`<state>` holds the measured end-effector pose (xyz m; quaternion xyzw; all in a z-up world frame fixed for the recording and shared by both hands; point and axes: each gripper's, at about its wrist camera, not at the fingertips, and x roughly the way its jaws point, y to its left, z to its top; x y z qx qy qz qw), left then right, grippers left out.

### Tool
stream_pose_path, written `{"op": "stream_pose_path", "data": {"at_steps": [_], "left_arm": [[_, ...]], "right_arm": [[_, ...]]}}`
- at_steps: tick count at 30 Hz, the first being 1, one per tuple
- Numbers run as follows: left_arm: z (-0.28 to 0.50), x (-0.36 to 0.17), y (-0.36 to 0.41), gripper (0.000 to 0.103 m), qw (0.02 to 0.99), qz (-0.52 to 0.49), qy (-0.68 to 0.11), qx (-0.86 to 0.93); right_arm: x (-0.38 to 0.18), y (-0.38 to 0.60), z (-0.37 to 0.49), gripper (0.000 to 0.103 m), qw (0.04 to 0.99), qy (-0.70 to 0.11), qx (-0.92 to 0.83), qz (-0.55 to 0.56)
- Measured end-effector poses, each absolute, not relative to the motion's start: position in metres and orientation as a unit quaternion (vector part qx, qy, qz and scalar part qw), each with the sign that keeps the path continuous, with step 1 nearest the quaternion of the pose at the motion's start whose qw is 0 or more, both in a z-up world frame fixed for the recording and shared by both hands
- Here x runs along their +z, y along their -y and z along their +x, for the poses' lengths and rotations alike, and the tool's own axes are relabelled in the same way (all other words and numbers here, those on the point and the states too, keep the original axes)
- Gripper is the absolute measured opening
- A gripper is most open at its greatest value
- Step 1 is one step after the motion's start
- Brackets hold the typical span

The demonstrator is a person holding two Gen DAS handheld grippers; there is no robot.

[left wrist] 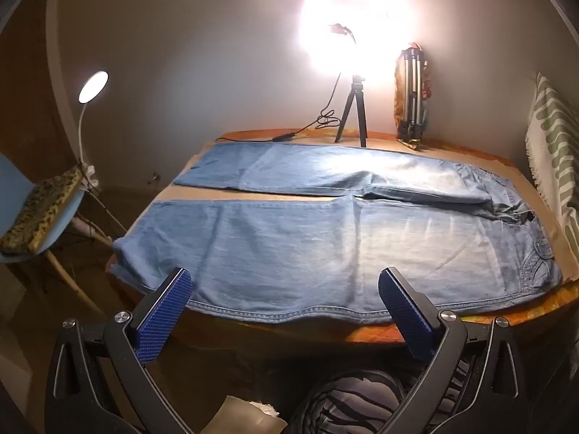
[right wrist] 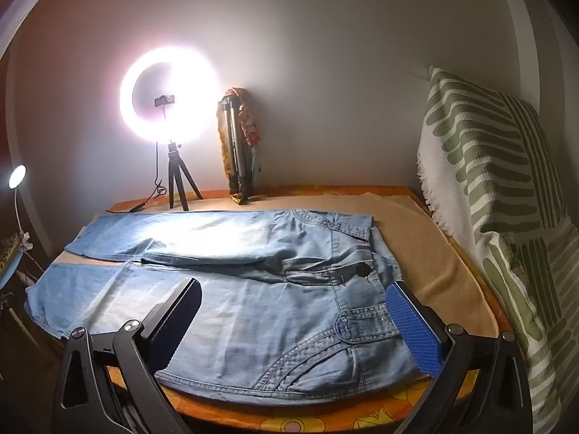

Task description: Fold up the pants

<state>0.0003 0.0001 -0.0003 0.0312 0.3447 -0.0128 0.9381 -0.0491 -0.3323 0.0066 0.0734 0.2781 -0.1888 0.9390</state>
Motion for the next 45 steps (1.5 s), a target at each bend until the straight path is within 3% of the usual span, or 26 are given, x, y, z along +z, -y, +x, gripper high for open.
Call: {"op": "stream_pose_path", "data": {"at_steps": [45], "left_arm": [[0.002,0.006,-0.001,0.103,0.945,0.026,-0.326,-0.007]], "right_arm": [[0.01,0.336,-0.047,0.103,0.942,-0.269,-0.188,0.075]]}}
